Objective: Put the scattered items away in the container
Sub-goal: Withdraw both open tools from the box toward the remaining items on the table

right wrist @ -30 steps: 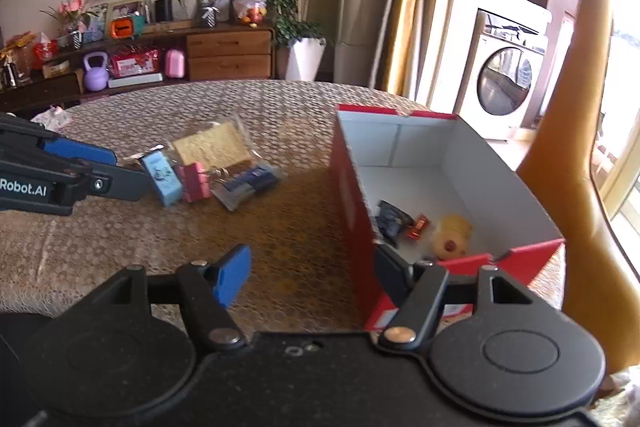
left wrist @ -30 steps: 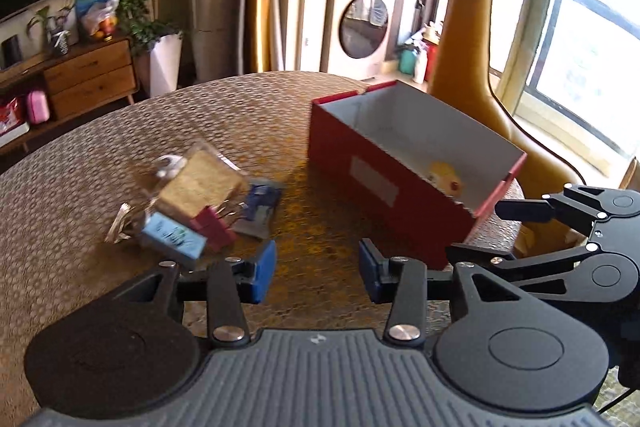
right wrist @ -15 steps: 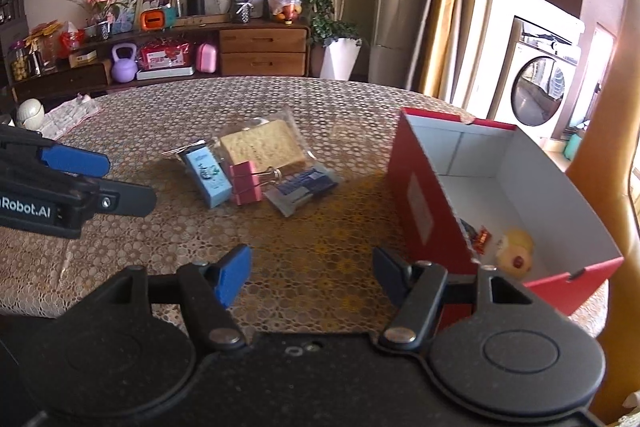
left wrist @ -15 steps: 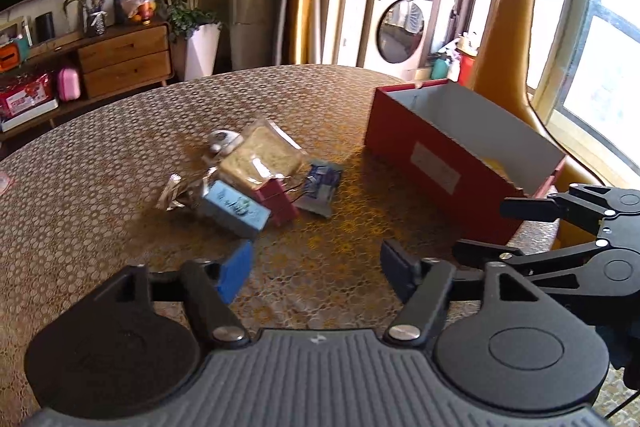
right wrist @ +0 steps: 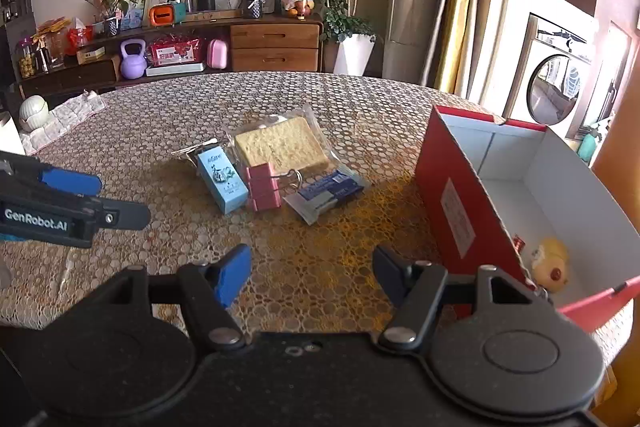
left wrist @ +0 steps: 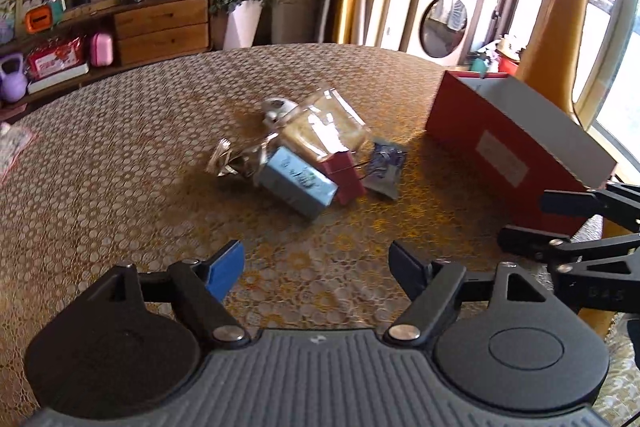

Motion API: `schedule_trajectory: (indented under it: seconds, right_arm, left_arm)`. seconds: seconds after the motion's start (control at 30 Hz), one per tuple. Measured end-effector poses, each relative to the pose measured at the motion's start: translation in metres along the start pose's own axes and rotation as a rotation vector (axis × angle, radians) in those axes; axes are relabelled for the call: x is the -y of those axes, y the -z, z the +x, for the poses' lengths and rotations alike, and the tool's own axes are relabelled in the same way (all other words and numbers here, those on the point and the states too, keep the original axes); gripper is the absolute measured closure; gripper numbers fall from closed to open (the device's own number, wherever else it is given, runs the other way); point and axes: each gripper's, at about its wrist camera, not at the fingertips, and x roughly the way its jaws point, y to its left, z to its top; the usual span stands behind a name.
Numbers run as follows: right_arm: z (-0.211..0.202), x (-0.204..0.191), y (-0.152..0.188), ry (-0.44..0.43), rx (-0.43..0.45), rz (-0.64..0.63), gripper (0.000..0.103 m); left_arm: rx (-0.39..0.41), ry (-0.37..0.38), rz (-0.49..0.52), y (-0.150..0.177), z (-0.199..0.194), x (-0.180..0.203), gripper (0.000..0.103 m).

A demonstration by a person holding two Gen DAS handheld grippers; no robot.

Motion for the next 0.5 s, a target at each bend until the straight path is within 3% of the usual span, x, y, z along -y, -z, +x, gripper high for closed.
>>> schedule_trajectory:
  seconds: [0.5]
  right_arm:
    - [0.050,-0.015,-0.014,-0.057,-0.017,-0.036,0.000]
  left_arm:
    - [-0.028,-0.020,-0.103,-0.022,0.049,-0.035,0.024]
